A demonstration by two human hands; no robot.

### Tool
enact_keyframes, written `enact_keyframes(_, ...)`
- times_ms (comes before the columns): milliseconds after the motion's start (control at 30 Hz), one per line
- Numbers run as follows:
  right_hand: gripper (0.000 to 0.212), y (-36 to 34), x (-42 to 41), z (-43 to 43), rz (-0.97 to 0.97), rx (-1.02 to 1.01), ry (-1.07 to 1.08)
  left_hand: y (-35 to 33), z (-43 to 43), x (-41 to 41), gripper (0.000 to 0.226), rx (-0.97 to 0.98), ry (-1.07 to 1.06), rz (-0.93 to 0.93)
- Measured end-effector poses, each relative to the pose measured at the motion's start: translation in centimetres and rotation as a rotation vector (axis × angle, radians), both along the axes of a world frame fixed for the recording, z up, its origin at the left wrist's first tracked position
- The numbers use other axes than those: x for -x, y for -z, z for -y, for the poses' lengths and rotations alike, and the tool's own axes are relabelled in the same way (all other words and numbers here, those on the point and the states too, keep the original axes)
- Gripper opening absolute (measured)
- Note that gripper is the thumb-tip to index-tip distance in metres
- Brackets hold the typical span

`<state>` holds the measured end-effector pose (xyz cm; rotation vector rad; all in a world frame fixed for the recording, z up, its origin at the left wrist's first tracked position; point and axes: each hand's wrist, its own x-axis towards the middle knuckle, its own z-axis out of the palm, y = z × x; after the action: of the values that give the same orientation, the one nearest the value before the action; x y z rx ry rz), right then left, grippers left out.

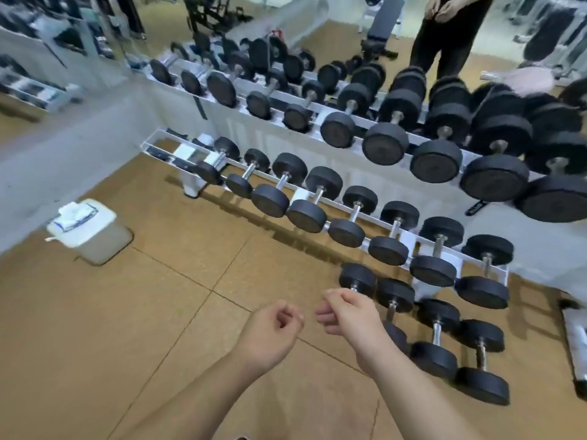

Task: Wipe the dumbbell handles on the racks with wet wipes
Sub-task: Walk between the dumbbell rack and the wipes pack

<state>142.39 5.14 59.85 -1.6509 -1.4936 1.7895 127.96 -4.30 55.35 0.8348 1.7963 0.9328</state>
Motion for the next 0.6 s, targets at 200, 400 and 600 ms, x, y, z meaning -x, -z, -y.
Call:
enact_keyframes(200, 0.021, -0.4, 18.0, -0.4, -0.03, 0.059, -0.138, -0.2, 2.7, 16.1, 0.008, 0.048, -0.243, 0.028)
enact_keyframes(400, 0.023, 0.5, 34.4, -4.2, -0.023, 0.072, -0.297, 0.8, 0.8, 29.9, 0.009, 0.05, -0.412, 0.085)
enact_keyframes(600, 0.022, 3.1, 53.3, -9.5, -0.052, 0.092, -0.475, 1.5, -2.5, 45.0, 0.008, 0.054, -0.606, 0.075)
